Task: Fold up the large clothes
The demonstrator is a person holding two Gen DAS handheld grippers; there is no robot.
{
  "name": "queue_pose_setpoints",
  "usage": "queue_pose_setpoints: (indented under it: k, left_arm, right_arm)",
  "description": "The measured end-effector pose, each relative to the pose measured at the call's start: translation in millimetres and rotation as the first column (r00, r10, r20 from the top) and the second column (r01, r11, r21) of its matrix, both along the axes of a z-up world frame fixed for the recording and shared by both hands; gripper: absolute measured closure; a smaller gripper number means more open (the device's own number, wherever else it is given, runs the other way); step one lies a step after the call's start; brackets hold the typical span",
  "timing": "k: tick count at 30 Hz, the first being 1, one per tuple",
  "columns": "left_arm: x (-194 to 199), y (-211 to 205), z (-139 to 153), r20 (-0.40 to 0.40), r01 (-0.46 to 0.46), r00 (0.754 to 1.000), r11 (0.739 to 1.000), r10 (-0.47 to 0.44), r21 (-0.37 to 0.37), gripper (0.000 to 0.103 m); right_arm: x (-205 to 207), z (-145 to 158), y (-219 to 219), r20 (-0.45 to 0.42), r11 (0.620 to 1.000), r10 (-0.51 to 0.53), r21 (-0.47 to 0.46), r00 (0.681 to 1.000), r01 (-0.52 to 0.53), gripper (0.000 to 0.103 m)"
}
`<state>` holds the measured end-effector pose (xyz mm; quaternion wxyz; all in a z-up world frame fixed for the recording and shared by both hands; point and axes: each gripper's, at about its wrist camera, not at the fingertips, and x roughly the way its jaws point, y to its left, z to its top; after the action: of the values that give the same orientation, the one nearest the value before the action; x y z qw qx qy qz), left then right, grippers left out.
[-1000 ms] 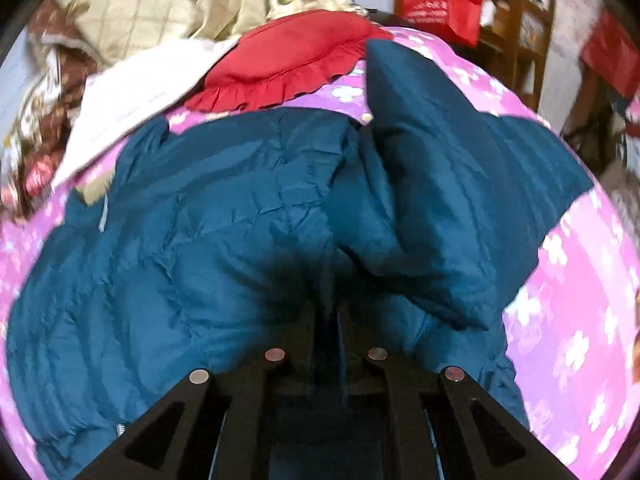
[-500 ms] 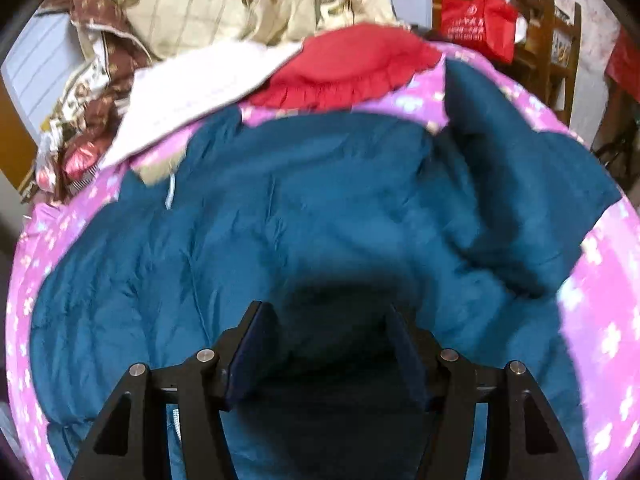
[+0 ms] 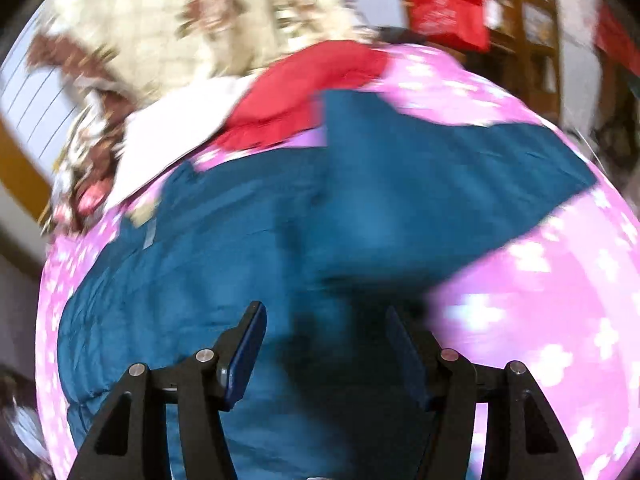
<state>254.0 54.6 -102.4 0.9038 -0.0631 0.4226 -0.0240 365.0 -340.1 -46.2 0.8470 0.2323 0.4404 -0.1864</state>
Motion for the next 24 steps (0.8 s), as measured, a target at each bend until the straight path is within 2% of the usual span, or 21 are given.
queue_pose_setpoints:
  k: [3,5,9,12,17,21,24]
  left_arm:
    - [-1.8,-11.7,-2.4,0.013,0.012,1.000,1.000,-0.012,0.002,0.047]
    - [-0.5,-16.6,-5.0,0.017,0.011,1.000,1.000,-0.011,0.002,0.047]
    - [3.4,-23.5,-7.5,0.036,0.000,0.999,1.000,-0.001,0.016,0.047]
    - [7.4,-26.9,-9.1,0.041,0.000,0.999,1.000,0.000,0.002,0.047]
    - [19.0,-30.6,-14.8,0.010,-0.016,1.000,1.000,0.016,-0.027,0.047]
    - [24.4,-34.8,-20.6,-0.006,-0.017,1.000,1.000,0.017,-0.019,0.047]
    - [24.7,-36.2,-22.4,-0.002,-0.013,1.000,1.000,0.013,-0.010,0.047]
  right_arm:
    - [-35.9,-8.6,-68.7,0.026,0.985,-0.115,0.131,0.993,0.110,0.043]
    - [-56.7,-20.6,-107.9,0.044,0.956,-0.191,0.236,0.981,0.175,0.043]
    - [-82.4,-35.6,-168.4,0.088,0.902,-0.285,0.361,0.955,0.236,0.043]
    - [-84.9,-39.0,-202.2,0.112,0.897,-0.319,0.356,0.941,0.262,0.043]
    - [-66.7,-51.4,-246.2,0.113,0.879,-0.364,0.369,0.924,0.301,0.043]
    - [-55.2,-62.6,-264.5,0.102,0.876,-0.378,0.362,0.920,0.319,0.044]
    - [-50.7,-62.4,-275.0,0.125,0.878,-0.394,0.345,0.910,0.333,0.043]
